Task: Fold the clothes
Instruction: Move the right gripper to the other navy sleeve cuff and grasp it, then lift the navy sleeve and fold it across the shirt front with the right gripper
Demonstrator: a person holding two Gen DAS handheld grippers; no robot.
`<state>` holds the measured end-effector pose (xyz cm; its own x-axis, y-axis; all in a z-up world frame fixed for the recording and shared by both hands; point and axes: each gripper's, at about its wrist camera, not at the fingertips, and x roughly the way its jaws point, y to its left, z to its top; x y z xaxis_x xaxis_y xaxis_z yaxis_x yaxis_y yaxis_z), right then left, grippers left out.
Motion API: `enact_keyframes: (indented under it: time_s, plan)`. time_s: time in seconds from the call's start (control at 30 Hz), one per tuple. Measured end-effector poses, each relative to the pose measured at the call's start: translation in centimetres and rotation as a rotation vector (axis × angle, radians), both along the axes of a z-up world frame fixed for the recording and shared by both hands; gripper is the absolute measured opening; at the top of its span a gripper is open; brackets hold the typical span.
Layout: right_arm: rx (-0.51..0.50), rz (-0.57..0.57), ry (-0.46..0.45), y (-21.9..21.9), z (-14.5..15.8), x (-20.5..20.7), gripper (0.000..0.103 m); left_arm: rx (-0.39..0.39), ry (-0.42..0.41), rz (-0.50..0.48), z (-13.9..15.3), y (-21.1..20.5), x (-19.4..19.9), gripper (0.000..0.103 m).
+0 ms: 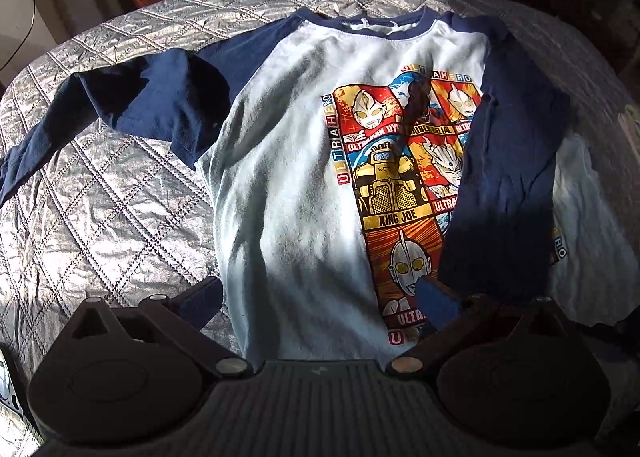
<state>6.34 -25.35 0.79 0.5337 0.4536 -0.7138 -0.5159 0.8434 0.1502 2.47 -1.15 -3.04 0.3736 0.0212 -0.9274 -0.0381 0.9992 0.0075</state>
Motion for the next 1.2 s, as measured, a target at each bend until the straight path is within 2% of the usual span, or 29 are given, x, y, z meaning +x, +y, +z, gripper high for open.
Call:
enact_keyframes:
  time_s: [0.13,0.2,0.33,0.43,0.53,0.57,0.6,0.67,0.7,0.73,0.77,0.8,0.97,1.07,1.1,1.13,1.17,1.2]
  plan:
    - [0.120,-0.224,-0.081,-4.5,2.3,9.9,0.065,0.003,0.003,-0.073,-0.1,-1.9,-0.6,0.102]
    - [0.176,-0.295,-0.049,-6.1,2.1,15.0,0.063,0.008,0.002,-0.097,-0.2,-2.4,-0.7,0.102]
    - [0.198,-0.259,0.085,-6.1,-0.8,22.1,0.060,0.011,0.020,-0.096,-0.6,-2.5,-0.6,0.102]
    - [0.140,-0.178,0.111,-4.5,-3.1,24.2,0.058,0.000,0.030,-0.104,-0.8,-2.6,-0.8,0.102]
    - [0.098,-0.143,0.136,-3.3,-5.4,25.5,0.050,-0.026,0.036,-0.135,-0.9,-3.0,-1.1,0.102]
    - [0.099,-0.150,0.153,-3.3,-6.2,25.9,0.045,-0.037,0.036,-0.150,-0.9,-3.1,-1.2,0.102]
    - [0.113,-0.154,0.178,-3.4,-7.0,26.1,0.034,-0.046,0.036,-0.164,-0.9,-3.3,-1.3,0.102]
    - [0.151,-0.122,0.224,-3.2,-8.2,26.1,0.029,-0.057,0.045,-0.187,-1.1,-3.6,-1.4,0.102]
    - [0.140,-0.116,0.218,-3.0,-8.4,26.0,0.027,-0.058,0.049,-0.190,-1.3,-3.7,-1.4,0.102]
    - [0.108,-0.122,0.190,-2.8,-8.2,25.8,0.019,-0.058,0.053,-0.189,-1.4,-3.7,-1.4,0.102]
    - [0.075,-0.127,0.161,-2.6,-8.1,25.7,0.007,-0.060,0.056,-0.187,-1.5,-3.7,-1.4,0.102]
    - [0.042,-0.133,0.132,-2.4,-7.9,25.5,0.006,-0.063,0.058,-0.183,-1.5,-3.7,-1.3,0.102]
    - [-0.122,-0.161,-0.012,-1.2,-7.2,24.8,0.007,-0.058,0.069,-0.197,-2.0,-4.2,-1.2,0.102]
    - [-0.220,-0.177,-0.098,-0.6,-6.7,24.3,0.024,-0.014,0.082,-0.234,-2.6,-5.2,-1.4,0.102]
    - [-0.252,-0.182,-0.127,-0.3,-6.6,24.2,0.037,-0.008,0.081,-0.237,-2.7,-5.3,-1.4,0.103]
    - [-0.285,-0.187,-0.156,-0.1,-6.4,24.0,0.043,-0.004,0.081,-0.239,-2.7,-5.4,-1.4,0.103]
    - [-0.270,-0.212,-0.179,-0.6,-6.0,23.6,0.047,0.000,0.081,-0.240,-2.7,-5.5,-1.4,0.103]
    - [-0.217,-0.253,-0.196,-1.6,-5.3,22.8,0.047,-0.004,0.082,-0.236,-2.7,-5.5,-1.3,0.103]
